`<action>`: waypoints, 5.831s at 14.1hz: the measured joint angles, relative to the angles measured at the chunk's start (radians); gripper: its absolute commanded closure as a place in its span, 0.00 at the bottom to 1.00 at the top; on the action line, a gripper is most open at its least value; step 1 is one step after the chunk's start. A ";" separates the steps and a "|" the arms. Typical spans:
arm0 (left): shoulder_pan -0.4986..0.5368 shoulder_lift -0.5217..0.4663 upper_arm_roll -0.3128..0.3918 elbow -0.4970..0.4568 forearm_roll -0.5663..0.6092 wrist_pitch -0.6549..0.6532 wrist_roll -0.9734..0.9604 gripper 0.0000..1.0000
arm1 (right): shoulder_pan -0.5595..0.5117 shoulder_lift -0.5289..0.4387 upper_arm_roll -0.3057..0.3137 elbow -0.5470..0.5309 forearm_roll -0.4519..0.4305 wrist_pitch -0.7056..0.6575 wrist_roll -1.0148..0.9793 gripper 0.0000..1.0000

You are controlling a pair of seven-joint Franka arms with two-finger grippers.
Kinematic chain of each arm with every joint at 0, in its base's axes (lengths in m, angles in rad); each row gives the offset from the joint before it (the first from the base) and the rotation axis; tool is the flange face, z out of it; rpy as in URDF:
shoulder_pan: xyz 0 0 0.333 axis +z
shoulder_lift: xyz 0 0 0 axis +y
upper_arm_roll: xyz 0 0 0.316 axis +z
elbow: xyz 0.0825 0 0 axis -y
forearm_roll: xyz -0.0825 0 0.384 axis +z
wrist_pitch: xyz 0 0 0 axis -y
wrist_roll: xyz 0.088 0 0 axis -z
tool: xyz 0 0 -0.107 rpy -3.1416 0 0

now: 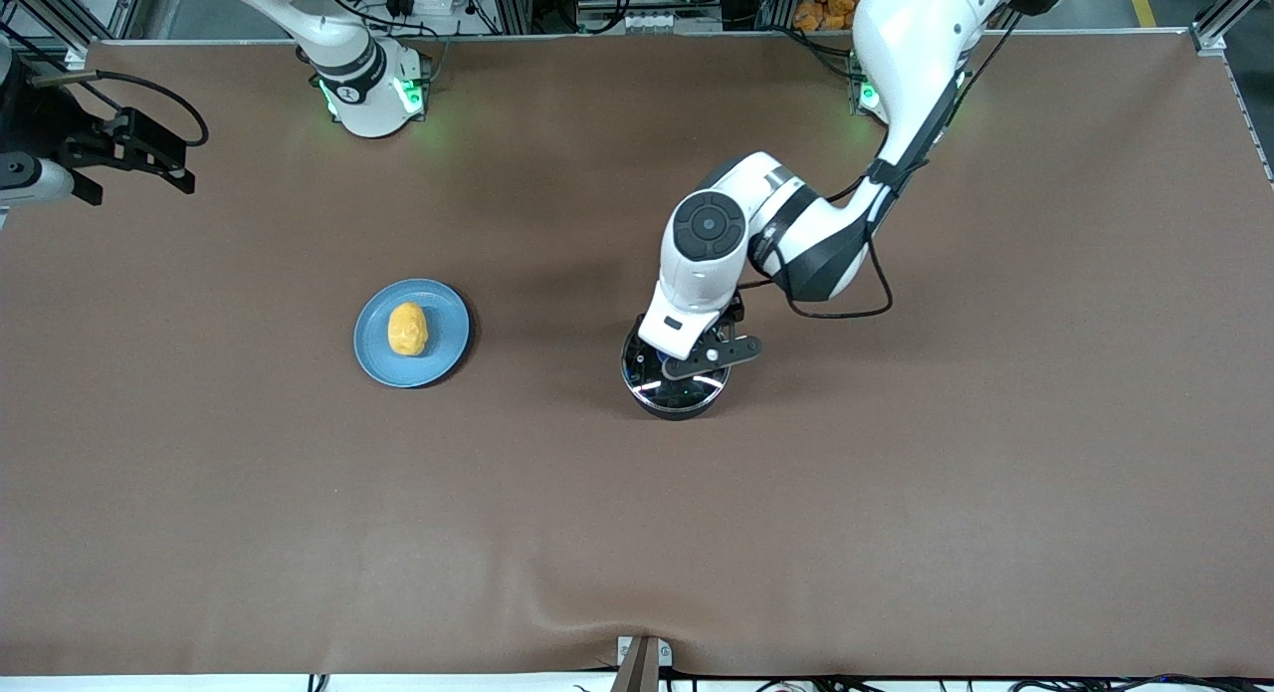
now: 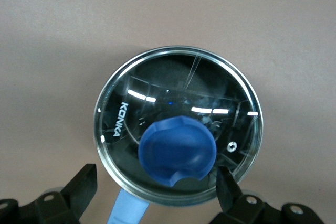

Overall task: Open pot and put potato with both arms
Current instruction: 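Reach the left gripper over the saucepan lid's blue knob, then lower the left gripper and grasp the blue knob of the lid, then lift the lid aside with the left gripper while the right gripper reaches the potato, then lower the lid onto the table while the right gripper grasps the potato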

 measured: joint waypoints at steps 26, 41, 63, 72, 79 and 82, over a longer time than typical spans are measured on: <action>-0.084 0.039 0.107 0.049 0.007 0.053 -0.071 0.60 | 0.000 0.000 -0.003 0.000 0.010 -0.009 0.000 0.00; 0.290 -0.465 0.105 -0.170 -0.178 -0.229 0.404 0.60 | -0.003 0.127 -0.002 0.012 0.019 0.010 0.000 0.00; 0.576 -0.284 0.104 -0.532 -0.152 0.345 0.826 0.57 | 0.116 0.333 0.011 -0.484 0.104 0.687 0.087 0.00; 0.571 -0.188 0.104 -0.536 -0.147 0.468 0.826 0.57 | 0.130 0.331 0.011 -0.729 0.101 1.002 0.087 0.08; 0.565 -0.162 0.104 -0.536 -0.146 0.510 0.826 0.49 | 0.137 0.340 0.011 -0.780 0.101 1.060 0.091 0.20; 0.561 -0.145 0.104 -0.536 -0.146 0.528 0.826 0.30 | 0.149 0.359 0.011 -0.792 0.101 1.092 0.106 0.89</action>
